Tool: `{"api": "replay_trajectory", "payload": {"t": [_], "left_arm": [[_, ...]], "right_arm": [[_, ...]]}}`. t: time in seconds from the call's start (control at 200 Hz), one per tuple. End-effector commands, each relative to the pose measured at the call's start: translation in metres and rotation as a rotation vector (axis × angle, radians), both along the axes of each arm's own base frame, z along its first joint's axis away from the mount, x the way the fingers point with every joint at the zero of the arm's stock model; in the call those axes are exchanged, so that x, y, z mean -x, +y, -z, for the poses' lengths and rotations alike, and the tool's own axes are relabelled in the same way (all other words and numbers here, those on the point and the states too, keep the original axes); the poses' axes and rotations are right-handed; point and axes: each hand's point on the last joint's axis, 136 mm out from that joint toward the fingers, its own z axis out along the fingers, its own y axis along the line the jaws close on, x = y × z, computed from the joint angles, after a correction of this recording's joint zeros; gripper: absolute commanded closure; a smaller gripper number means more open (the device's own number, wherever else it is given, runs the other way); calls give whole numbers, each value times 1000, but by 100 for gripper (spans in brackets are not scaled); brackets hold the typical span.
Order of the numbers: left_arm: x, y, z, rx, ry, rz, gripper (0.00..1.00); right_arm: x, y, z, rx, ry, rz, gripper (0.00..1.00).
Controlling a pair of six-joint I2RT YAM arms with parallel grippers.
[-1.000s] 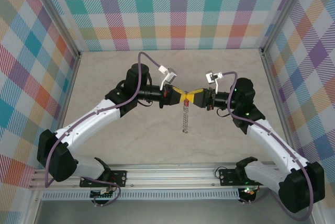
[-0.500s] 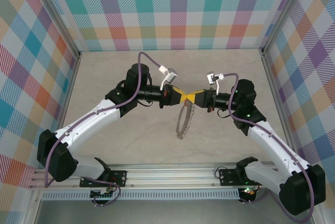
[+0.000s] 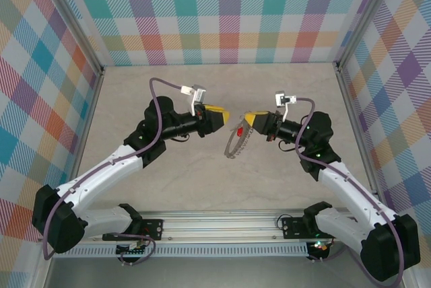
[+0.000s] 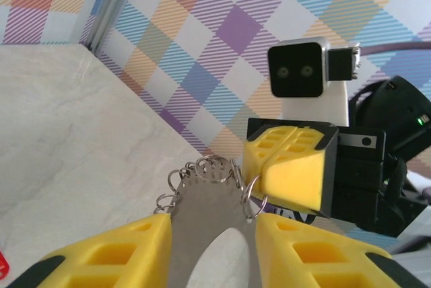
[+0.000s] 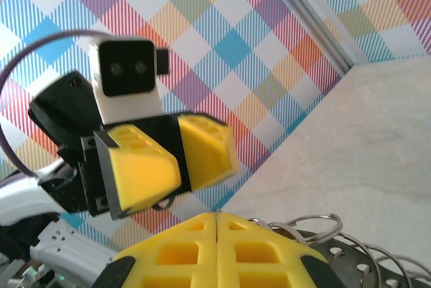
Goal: Put the keys on the keyring
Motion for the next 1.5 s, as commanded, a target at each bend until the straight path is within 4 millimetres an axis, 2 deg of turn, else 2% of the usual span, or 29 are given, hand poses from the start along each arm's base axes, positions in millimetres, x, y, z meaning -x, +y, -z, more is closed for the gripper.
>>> {"api": "replay_trajectory", "payload": {"t": [0.0,0.22,0.425,0.68,0.785,1.045,1.215,1.495], "left_arm": [[6,-8,-20,87,-34,16,65],[15,-22,-21,135,-51,57,67],[25,-29,-30,186,-75,68,68],[15,-30,-43,219,-84,13,68],[11,-31,-51,223,-92,2,68],[20,-26,-84,237,-183,16,69],[25,-28,-96,233,-241,43,70],[26,-23,-103,233,-283,45,70]], "right_arm": [[3,-4,-38,-119,-106,42,100],[4,1,-50,-173,-130,64,100],[10,-7,-63,-230,-163,99,100],[22,-13,-86,-245,-238,104,100],[25,-12,-95,-247,-276,88,100],[25,-9,-113,-266,-350,71,100],[21,-6,-115,-268,-376,72,100],[17,-6,-114,-269,-382,88,100]]}}
